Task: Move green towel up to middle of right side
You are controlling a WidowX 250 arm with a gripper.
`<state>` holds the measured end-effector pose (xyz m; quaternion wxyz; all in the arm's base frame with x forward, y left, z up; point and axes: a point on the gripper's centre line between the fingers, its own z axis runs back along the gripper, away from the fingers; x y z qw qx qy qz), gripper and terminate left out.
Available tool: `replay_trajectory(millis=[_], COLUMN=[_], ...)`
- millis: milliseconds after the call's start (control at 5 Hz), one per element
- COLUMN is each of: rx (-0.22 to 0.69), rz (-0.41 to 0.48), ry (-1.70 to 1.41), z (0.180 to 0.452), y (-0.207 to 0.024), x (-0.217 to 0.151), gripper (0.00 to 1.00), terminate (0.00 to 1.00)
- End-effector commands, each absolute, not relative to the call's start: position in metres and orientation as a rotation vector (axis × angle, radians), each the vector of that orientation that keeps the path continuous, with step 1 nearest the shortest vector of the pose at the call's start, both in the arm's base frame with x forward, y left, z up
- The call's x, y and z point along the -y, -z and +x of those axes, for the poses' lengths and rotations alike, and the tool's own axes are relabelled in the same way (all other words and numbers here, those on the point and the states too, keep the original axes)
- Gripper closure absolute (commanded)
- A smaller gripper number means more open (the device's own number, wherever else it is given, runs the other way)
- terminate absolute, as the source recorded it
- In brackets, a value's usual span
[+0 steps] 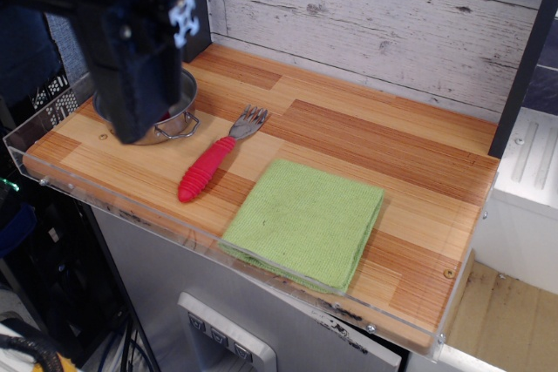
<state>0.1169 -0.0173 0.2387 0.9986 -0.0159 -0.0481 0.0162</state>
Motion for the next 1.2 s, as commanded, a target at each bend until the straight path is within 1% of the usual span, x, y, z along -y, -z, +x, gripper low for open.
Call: replay_trajectory(millis=[0,200,400,600,800,1000], rx=[0.096,0.142,0.187,0.227,0.236,0.232], rz=[-0.032,-0.015,0.045,0.096,0.049,0.006], ry=[-0.032,-0.068,-0.103,-0.106,-0.074,-0.057], z=[0.117,0.132,0.147,0.163,0.184,0.204], y=[-0.239,-0.235,-0.236,-0.226,-0.198,-0.172], x=[0.017,0.003,-0.011,-0.022,-0.023,-0.013], gripper=[0.0,0.0,0.0,0.0,0.0,0.0], terminate=[0.0,0.0,0.0,0.0,0.0,0.0])
